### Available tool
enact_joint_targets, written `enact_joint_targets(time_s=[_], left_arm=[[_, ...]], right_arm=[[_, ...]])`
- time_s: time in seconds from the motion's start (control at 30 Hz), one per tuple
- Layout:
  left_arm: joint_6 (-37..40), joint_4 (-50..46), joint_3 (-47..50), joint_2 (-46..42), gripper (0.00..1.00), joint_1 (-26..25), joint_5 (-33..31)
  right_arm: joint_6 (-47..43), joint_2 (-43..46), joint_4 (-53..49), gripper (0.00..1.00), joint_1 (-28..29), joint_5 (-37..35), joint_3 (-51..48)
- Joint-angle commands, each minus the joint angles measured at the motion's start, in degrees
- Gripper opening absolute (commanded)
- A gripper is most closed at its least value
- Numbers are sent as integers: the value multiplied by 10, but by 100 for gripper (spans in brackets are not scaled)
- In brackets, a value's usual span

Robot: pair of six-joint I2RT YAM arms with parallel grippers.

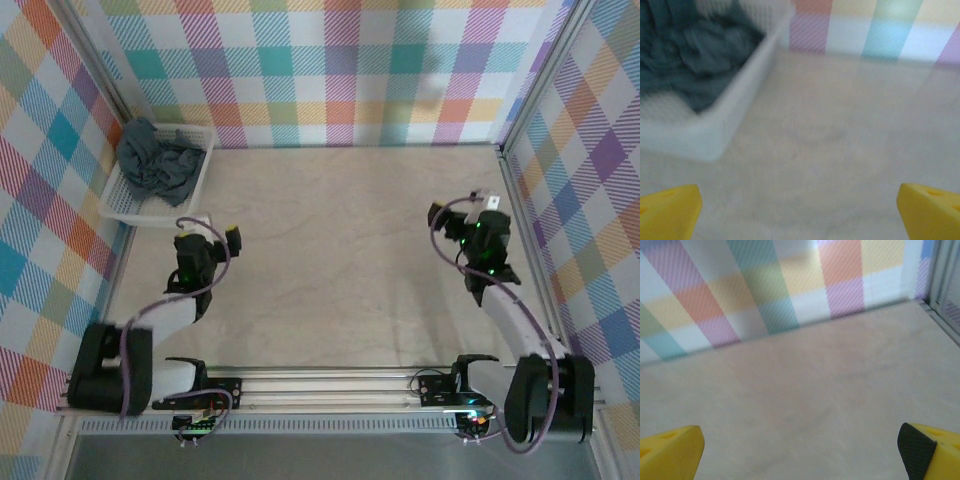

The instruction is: Fold the inside-out t-shirt

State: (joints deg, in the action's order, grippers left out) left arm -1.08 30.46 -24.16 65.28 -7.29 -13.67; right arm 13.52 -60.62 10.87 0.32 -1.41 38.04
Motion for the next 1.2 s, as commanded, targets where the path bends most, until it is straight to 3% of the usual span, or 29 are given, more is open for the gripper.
enact_joint_targets(time_s=[0.0, 0.1, 0.23, 0.33, 0.43, 0.57, 0.7, 0.73, 0.83, 1.07, 1.17], left_arm=[[-73, -176, -119, -70, 100, -6, -84], [-122, -341, -290, -4, 100, 20, -114], [-224, -522, -535, 189, 100, 127, -18], [-255, -613, -713, 351, 100, 172, 29], [-257, -670, -879, 502, 100, 192, 59], [-253, -725, -1088, 684, 100, 203, 150], [-257, -776, -1245, 818, 100, 204, 172], [-258, -771, -1257, 835, 94, 205, 170], [-251, -742, -1257, 827, 0, 210, 182], [-259, -752, -1254, 685, 0, 212, 205], [-275, -760, -1253, 593, 0, 197, 248]], right_arm=[[90, -20, -250, 100, 19, 113, 106], [97, -76, -328, 100, 70, 173, 193], [97, -158, -391, 100, 127, 231, 287], [111, -195, -395, 100, 146, 256, 314], [118, -215, -382, 100, 152, 276, 321], [101, -239, -392, 100, 156, 271, 339], [79, -271, -416, 100, 156, 276, 372], [76, -276, -419, 100, 156, 277, 378], [71, -281, -426, 100, 156, 278, 390], [87, -244, -408, 100, 155, 272, 387], [101, -214, -388, 100, 156, 263, 372]])
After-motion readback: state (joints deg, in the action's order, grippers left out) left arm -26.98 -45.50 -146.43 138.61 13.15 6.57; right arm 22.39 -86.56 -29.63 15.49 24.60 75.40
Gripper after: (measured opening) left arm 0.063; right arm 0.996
